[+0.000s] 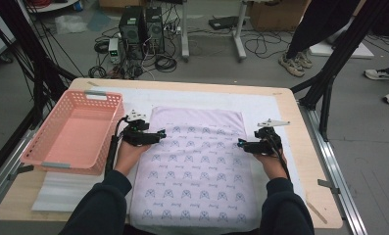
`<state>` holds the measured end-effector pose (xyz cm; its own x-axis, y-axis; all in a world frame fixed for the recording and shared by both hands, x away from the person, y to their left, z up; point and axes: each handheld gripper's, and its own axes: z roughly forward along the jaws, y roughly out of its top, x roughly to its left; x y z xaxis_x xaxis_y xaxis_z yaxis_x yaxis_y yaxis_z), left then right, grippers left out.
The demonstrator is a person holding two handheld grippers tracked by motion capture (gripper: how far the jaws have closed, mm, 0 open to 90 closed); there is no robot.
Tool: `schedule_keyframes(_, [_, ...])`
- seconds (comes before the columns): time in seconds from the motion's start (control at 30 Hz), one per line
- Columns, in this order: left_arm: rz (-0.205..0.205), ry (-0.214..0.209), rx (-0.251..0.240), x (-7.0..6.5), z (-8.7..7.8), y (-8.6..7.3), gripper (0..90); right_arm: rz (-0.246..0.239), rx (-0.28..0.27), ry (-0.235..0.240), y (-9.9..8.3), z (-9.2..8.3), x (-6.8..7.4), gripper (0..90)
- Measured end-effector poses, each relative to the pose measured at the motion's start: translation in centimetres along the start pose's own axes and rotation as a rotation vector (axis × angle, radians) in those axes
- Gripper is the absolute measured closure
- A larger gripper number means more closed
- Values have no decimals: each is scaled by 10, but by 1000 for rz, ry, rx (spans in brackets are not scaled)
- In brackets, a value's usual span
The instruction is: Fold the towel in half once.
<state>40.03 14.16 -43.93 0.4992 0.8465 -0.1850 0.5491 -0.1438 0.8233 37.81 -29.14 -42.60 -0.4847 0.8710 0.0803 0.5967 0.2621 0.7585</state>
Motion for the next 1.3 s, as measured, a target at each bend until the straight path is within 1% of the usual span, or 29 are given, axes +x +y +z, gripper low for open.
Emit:
schedule_keyframes(0.07, [5,20,13,1,5,0,231,1,10,-2,2,6,-1,197])
schedule_keyframes(0.1, [-2,25,20,2,7,-1,232,3,15,-2,3,8,-2,197])
schedule_keyframes(0.13, [-5,33,33,3,10,-2,234,15,19,-1,3,11,-2,199])
schedule_keyframes(0.2, [-3,44,61,4,14,-5,238,17,35,-6,4,16,-2,205])
schedule_keyframes(0.3, [1,58,60,5,14,-5,257,25,43,-12,5,24,-2,232])
schedule_keyframes(0.4, [32,82,71,6,13,-5,317,31,71,-16,5,31,-1,281])
schedule_keyframes(0.43, [53,88,78,6,12,-5,333,29,78,-19,5,33,-1,295])
schedule_keyframes(0.47, [76,103,80,5,12,-5,366,28,77,-28,5,34,0,310])
schedule_keyframes(0.5, [95,110,86,5,12,-6,403,33,74,-35,5,34,0,342])
schedule_keyframes(0.57, [97,116,81,5,12,-6,439,26,76,-56,6,33,-1,433])
schedule_keyframes(0.6, [98,119,82,6,11,-6,463,22,79,-71,6,33,-1,460])
schedule_keyframes(0.63, [105,116,81,6,10,-6,504,23,79,-75,6,33,-1,499])
schedule_keyframes(0.67, [110,110,81,6,10,-6,568,21,79,-80,6,32,-1,576])
schedule_keyframes(0.7, [115,93,80,6,9,-6,633,27,82,-81,6,31,-1,636])
schedule_keyframes(0.73, [116,62,79,5,10,-6,744,31,78,-78,6,31,-1,694])
schedule_keyframes(0.77, [119,65,83,4,10,-6,836,36,80,-58,6,31,-1,815])
schedule_keyframes(0.8, [115,64,79,4,10,-6,844,32,80,-36,6,31,-1,845])
schedule_keyframes(0.87, [62,51,75,7,9,-5,851,18,88,-44,7,31,0,865])
schedule_keyframes(0.9, [34,50,60,9,8,-5,851,19,91,-52,9,31,0,869])
schedule_keyframes(0.93, [10,51,38,10,6,-3,852,9,78,-71,10,30,0,870])
schedule_keyframes(1.0, [-16,48,-18,12,0,1,852,33,38,-63,12,27,-2,871])
schedule_keyframes(1.03, [-33,45,-40,11,-2,3,852,31,33,-66,13,25,-3,870])
schedule_keyframes(1.07, [-32,39,-36,11,-4,6,852,24,29,-70,13,24,-3,870])
schedule_keyframes(1.1, [-25,37,-50,10,-6,8,851,27,25,-68,14,22,-2,870])
schedule_keyframes(1.17, [-20,19,-62,7,-11,10,851,41,-2,-48,14,17,-3,870])
schedule_keyframes(1.23, [2,5,-60,4,-18,11,851,33,-13,-27,16,10,-2,869])
schedule_keyframes(1.3, [18,-11,-71,2,-25,12,850,13,-16,-5,16,2,0,869])
